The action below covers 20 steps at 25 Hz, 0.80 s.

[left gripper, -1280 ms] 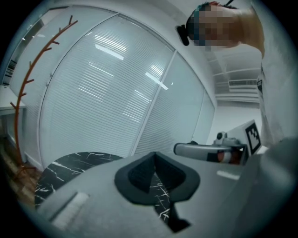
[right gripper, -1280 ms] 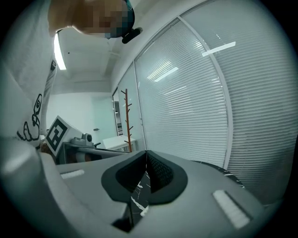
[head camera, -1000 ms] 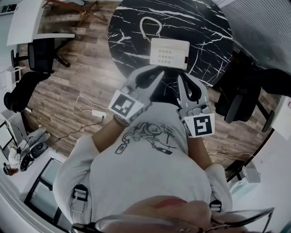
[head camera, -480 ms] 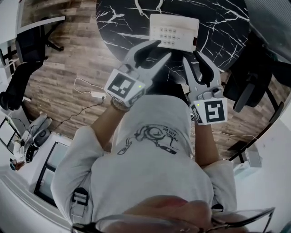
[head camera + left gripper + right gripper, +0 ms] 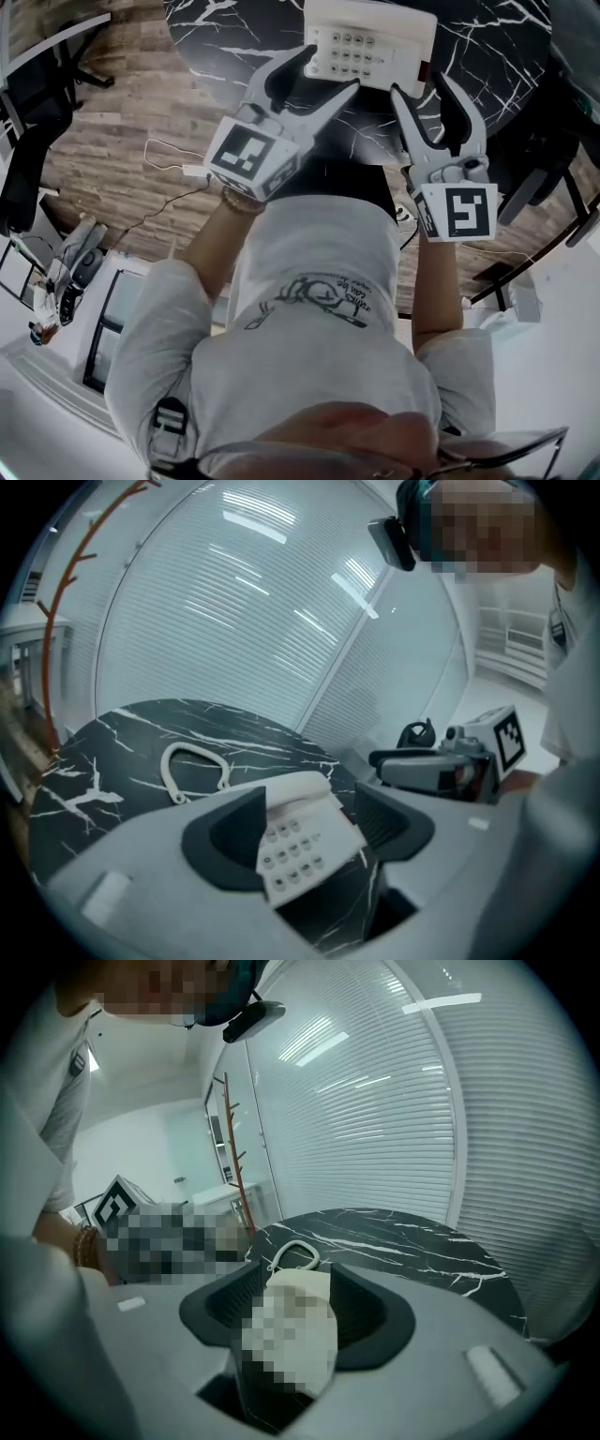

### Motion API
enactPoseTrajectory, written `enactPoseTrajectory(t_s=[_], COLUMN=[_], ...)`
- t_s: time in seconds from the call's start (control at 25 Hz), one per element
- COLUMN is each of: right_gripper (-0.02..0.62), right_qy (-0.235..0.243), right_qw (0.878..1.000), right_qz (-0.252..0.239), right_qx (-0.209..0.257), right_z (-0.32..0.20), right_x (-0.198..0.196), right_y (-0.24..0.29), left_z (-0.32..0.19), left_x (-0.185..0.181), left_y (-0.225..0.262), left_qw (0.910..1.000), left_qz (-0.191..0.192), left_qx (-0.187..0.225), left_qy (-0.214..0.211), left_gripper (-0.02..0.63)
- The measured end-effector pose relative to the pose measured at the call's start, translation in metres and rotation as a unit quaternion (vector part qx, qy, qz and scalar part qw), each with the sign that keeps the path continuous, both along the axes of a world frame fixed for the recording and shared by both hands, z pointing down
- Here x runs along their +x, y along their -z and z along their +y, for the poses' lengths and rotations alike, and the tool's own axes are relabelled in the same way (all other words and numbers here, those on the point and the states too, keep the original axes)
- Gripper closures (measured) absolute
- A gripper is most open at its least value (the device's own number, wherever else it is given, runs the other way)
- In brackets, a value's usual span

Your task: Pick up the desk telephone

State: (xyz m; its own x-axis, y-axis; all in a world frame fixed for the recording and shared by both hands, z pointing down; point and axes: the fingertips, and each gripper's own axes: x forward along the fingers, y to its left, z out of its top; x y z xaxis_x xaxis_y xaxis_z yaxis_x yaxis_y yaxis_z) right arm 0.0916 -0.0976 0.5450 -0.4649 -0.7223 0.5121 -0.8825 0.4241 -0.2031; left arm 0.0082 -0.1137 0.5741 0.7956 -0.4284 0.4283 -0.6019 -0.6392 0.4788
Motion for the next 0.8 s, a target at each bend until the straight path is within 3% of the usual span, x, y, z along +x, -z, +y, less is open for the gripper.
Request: enactPoseTrajectory(t_s=[0.48, 0.8], right_gripper=[0.171, 0.137], right_qy=[-0.029, -0.030], right_qw=[0.997, 0.994], right_qz=[0.015, -0.006], right_qx=[-0.064, -0.100], right_z=[-0.013, -0.012], right_x=[0.017, 0.017], right_y=[-0.094, -0.135], left_z=[-0.015, -0.011], left_x=[-0.016, -0.010], left_y=[-0.099, -0.136], left_qw=[0.9962, 0.9920], left_qz=[-0.043, -0.052], left_qx=[-0.068, -0.110], left_qy=[0.034, 0.032], left_gripper=[0.193, 0.166])
